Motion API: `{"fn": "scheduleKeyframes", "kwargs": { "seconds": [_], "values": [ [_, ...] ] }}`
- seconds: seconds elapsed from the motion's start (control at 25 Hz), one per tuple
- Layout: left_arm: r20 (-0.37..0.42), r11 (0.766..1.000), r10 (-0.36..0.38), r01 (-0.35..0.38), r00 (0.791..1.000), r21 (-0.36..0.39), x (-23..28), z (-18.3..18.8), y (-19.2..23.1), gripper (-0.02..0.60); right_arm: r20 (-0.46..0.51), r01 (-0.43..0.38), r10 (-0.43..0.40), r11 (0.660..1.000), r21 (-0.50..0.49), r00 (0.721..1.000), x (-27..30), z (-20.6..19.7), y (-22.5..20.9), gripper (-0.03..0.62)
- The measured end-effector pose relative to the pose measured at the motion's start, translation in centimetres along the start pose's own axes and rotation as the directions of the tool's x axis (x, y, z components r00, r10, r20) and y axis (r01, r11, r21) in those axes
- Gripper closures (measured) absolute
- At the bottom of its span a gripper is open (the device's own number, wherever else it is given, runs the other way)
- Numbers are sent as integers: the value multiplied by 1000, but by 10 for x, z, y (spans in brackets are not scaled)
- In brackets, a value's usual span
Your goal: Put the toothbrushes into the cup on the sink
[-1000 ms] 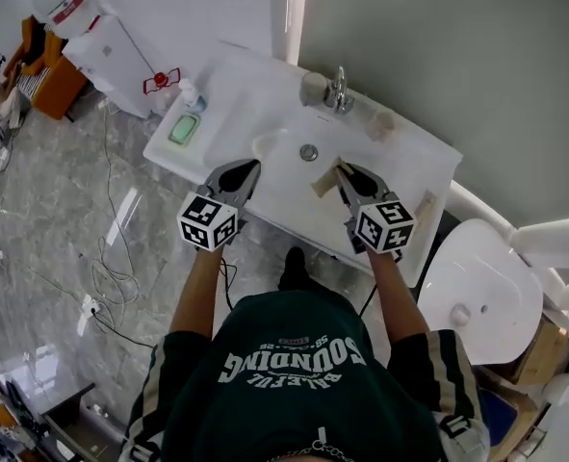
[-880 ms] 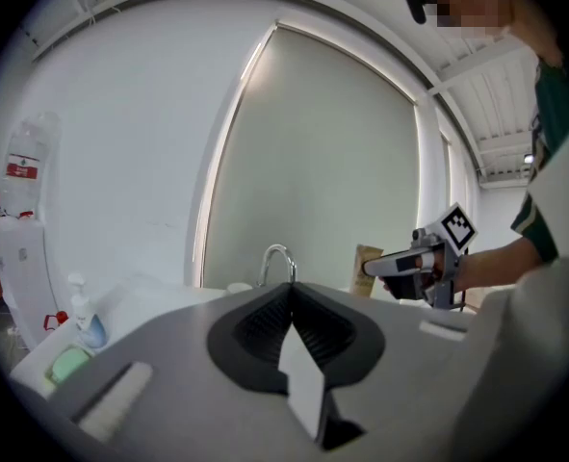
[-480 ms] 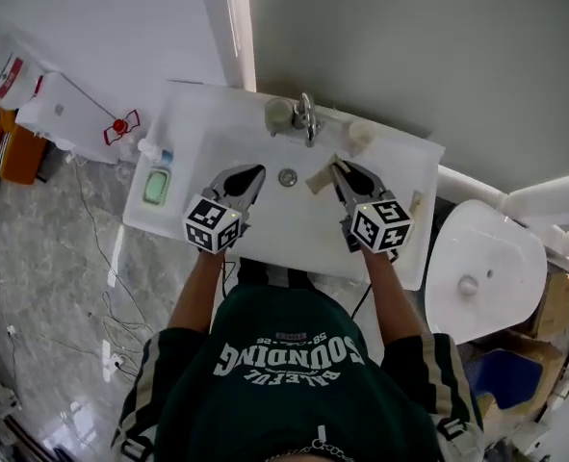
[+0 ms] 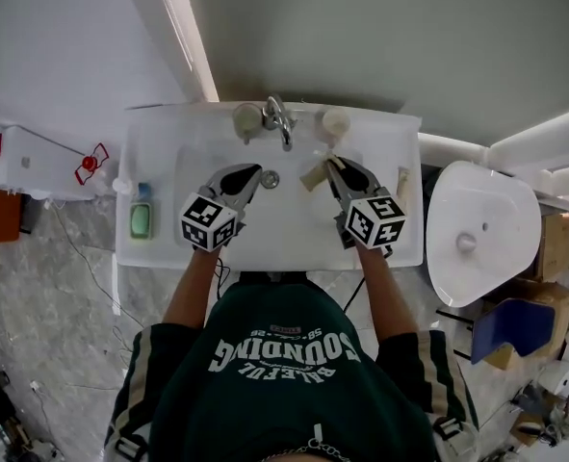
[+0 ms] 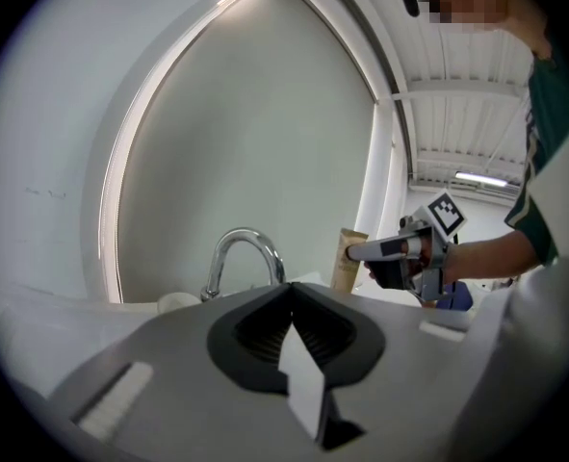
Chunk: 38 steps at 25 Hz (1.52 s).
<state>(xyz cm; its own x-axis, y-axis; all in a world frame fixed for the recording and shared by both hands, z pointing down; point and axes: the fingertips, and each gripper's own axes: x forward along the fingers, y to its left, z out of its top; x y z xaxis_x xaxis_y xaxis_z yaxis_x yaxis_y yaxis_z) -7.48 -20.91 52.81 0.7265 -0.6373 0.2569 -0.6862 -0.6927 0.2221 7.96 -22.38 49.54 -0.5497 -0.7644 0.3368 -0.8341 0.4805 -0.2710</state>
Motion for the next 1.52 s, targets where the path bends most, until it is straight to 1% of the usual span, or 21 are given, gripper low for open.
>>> {"fn": "scheduleKeyframes", "kwargs": {
  "seconds": [0.2, 0.28, 0.36, 0.56, 0.68, 0.84, 0.96, 1.12, 1.32, 1.52],
  "values": [
    [6, 1000, -16, 16, 1000, 9, 4, 5, -1, 531, 6, 17, -17, 1000, -10, 1000, 1, -1, -3, 536],
    [6, 1000, -16, 16, 1000, 13, 4, 6, -2, 531, 14, 27, -27, 999, -16, 1000, 1, 4, -10, 536],
    [8, 1000, -12, 12, 1000, 13, 2, 8, -1, 531, 40, 40, -39, 999, -19, 998, -1, 19, -20, 536],
    [12, 1000, 18, -18, 1000, 7, -8, 9, 7, 531, 132, 69, -62, 996, -55, 989, 1, 77, -43, 536],
    [23, 1000, 31, -31, 999, 2, -13, 10, 11, 531, 170, 81, -66, 993, -82, 983, 6, 108, -55, 536],
    [26, 999, 46, -46, 999, -4, -20, 10, 16, 531, 183, 102, -85, 991, -88, 980, 23, 126, -76, 536],
    [18, 998, 64, -64, 998, -16, -26, 6, 20, 531, 165, 138, -125, 988, -73, 978, 38, 120, -98, 536],
    [8, 996, 85, -85, 996, -31, -33, 0, 26, 531, 116, 176, -173, 984, -17, 978, 58, 94, -128, 536],
    [-9, 996, 73, -73, 997, -44, -38, -8, 24, 531, 80, 183, -189, 980, 76, 979, 74, 67, -148, 536],
    [-27, 995, 80, -81, 996, -52, -36, -15, 24, 531, 30, 176, -180, 977, 122, 983, 88, 43, -157, 536]
  ]
}}
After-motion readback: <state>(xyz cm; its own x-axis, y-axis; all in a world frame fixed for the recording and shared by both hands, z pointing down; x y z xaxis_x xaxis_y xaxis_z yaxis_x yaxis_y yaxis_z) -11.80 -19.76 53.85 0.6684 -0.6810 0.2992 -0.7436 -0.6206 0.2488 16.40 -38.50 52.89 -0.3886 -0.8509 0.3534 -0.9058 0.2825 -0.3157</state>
